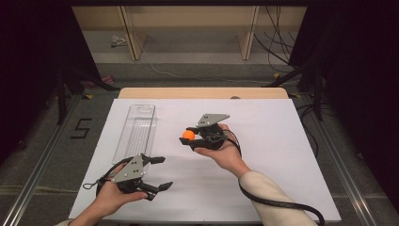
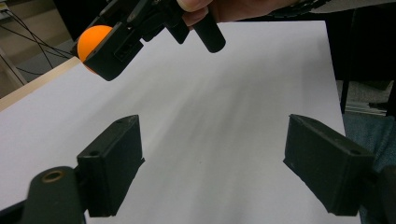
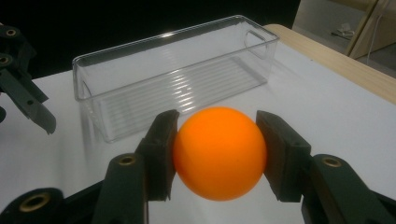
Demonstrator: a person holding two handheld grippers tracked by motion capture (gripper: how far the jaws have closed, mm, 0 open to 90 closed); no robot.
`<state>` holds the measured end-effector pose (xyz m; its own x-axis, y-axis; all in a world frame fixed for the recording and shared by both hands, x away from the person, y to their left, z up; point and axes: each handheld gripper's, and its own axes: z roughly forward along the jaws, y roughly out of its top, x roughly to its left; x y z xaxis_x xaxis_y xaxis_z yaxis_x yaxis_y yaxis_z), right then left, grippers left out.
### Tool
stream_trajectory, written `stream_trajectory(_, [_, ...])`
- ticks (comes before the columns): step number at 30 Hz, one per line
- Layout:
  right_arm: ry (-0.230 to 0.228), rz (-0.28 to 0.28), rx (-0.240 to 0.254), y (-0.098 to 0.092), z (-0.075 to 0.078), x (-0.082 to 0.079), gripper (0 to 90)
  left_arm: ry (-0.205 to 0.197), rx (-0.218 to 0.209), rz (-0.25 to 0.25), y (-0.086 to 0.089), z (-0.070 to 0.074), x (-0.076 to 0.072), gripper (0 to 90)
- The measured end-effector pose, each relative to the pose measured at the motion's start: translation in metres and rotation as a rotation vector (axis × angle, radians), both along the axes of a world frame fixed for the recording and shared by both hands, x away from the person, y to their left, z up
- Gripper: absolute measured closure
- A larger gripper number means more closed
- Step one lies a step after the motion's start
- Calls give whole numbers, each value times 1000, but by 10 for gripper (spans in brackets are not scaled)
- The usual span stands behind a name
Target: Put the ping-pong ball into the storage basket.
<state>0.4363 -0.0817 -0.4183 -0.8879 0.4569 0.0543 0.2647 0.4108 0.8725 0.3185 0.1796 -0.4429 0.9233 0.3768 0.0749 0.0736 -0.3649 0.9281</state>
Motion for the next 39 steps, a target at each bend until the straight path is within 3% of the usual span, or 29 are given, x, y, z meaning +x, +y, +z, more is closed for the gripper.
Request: stream_trajectory(39, [6, -10, 6, 16, 3, 13, 513, -4, 12, -4, -1, 0, 0, 194])
